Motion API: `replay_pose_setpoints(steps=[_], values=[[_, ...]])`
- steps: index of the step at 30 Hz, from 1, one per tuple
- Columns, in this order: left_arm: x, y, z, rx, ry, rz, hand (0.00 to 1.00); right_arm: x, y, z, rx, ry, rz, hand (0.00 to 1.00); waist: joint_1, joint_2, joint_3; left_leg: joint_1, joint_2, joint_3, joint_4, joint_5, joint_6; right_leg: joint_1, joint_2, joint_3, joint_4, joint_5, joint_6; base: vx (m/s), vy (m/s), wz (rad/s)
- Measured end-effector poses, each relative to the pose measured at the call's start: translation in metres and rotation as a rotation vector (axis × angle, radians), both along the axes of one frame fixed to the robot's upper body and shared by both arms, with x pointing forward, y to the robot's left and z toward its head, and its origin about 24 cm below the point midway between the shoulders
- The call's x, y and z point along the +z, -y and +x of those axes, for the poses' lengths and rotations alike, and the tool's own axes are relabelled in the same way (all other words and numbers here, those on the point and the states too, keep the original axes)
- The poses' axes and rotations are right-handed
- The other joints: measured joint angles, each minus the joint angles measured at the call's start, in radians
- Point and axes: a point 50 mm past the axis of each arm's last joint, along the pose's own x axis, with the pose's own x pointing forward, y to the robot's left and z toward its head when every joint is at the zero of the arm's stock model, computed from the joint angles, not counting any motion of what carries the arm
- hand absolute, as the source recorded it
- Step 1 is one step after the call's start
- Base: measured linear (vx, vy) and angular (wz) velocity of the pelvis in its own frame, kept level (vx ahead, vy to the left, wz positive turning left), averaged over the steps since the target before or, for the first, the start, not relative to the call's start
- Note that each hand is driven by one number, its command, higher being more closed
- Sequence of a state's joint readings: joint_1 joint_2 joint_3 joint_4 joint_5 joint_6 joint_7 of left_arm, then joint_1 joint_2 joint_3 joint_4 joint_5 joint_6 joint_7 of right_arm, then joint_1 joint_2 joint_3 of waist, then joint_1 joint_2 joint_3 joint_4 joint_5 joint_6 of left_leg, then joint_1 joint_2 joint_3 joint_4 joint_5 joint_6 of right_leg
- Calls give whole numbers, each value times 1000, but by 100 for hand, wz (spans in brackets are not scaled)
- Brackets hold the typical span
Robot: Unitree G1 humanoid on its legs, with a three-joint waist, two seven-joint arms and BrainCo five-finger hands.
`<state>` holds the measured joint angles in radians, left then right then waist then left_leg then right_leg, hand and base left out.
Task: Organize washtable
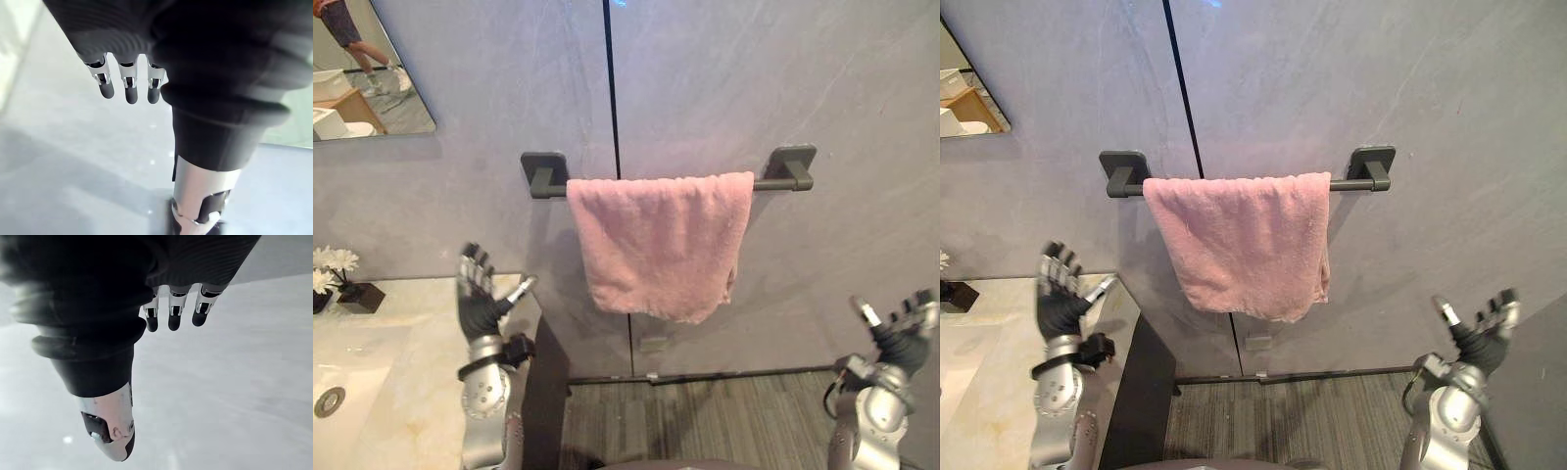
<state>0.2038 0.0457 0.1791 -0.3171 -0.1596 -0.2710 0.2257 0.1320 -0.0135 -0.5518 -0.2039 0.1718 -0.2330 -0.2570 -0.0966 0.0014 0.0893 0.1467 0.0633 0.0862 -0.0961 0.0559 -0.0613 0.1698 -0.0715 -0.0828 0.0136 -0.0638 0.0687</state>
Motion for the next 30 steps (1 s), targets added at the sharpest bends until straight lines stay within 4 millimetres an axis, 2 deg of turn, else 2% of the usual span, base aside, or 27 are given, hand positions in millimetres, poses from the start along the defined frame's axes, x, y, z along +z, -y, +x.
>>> replay_pose_setpoints(steps=[1, 2, 4, 5, 8, 10, 12, 15, 17, 20, 21, 24, 30], values=[[8, 1, 0, 1, 38, 15, 0, 10, -1, 1, 3, 36, -32, 0, 0, 0, 0, 1, -1, 0, 0, 0, 0, 0, 0, 0, 0, 0, 0, -33, -3, 0], [31, 4, -1, -11, 154, 52, 0, 43, -10, 5, 35, 168, -132, 0, 1, 1, -1, 2, -2, -1, 0, 0, 0, 1, 0, 0, 1, 0, 0, -47, -4, 0], [47, 8, -3, -37, 237, 84, 0, 68, -21, 9, 93, 278, -203, 0, 1, 3, -3, 2, -2, -2, 0, 0, 0, 1, 0, 0, 2, 0, 0, -47, -5, 0], [63, 15, -2, -103, 319, 126, 0, 95, -39, 14, 192, 398, -293, 0, 1, 8, -13, 2, -3, -3, 0, 0, 0, 1, -1, -1, 3, 0, 0, -37, -5, 1], [80, 29, 1, -250, 411, 156, 0, 121, -66, 23, 371, 512, -398, 0, 3, 10, -25, 5, -4, -3, 0, 0, 0, 3, -1, -1, 4, 0, 0, -21, -4, 1], [95, 50, 4, -469, 490, 186, 0, 138, -100, 32, 630, 605, -471, 0, 5, 12, -31, 6, -4, -5, 0, 0, 1, 5, -1, -2, 7, 0, 0, -38, -9, 3], [99, 65, 6, -631, 512, 201, 0, 143, -125, 37, 826, 638, -501, 0, 8, 13, -35, 7, -5, -6, 0, 1, 1, 4, -2, -3, 10, 0, 0, -34, -5, 1], [99, 84, 8, -821, 506, 224, 0, 144, -156, 39, 1069, 636, -562, 0, 16, 13, -36, 7, -7, -6, -1, 2, 2, 3, -4, -3, 12, -1, 1, -10, -1, 0], [93, 91, 11, -900, 476, 217, 0, 139, -168, 39, 1186, 609, -575, 0, 24, 13, -36, 7, -8, -6, -1, 3, 3, 3, -5, -2, 14, -1, 1, 0, 0, 0], [77, 100, 16, -1005, 382, 215, 0, 122, -184, 47, 1361, 499, -586, 0, 26, 12, -36, 7, -11, -7, -2, 7, 7, 1, -8, -2, 17, -1, 2, 0, 0, 0], [69, 104, 17, -1051, 334, 233, 0, 110, -190, 50, 1438, 419, -590, 0, 27, 11, -37, 7, -12, -7, -3, 7, 8, 1, -9, -2, 17, -2, 2, 0, 0, 0], [45, 100, 27, -1053, 183, 245, 0, 85, -186, 63, 1484, 249, -556, 0, 29, 9, -36, 4, -13, -7, -7, 8, 9, -3, -10, -2, 17, -2, 3, 0, 0, 0], [2, 98, 36, -1063, -62, 268, 0, 40, -177, 74, 1505, -18, -531, 0, 30, 2, -33, -16, -13, -6, -3, 15, 10, -25, -10, 0, 20, 1, 4, 0, 0, 0]])
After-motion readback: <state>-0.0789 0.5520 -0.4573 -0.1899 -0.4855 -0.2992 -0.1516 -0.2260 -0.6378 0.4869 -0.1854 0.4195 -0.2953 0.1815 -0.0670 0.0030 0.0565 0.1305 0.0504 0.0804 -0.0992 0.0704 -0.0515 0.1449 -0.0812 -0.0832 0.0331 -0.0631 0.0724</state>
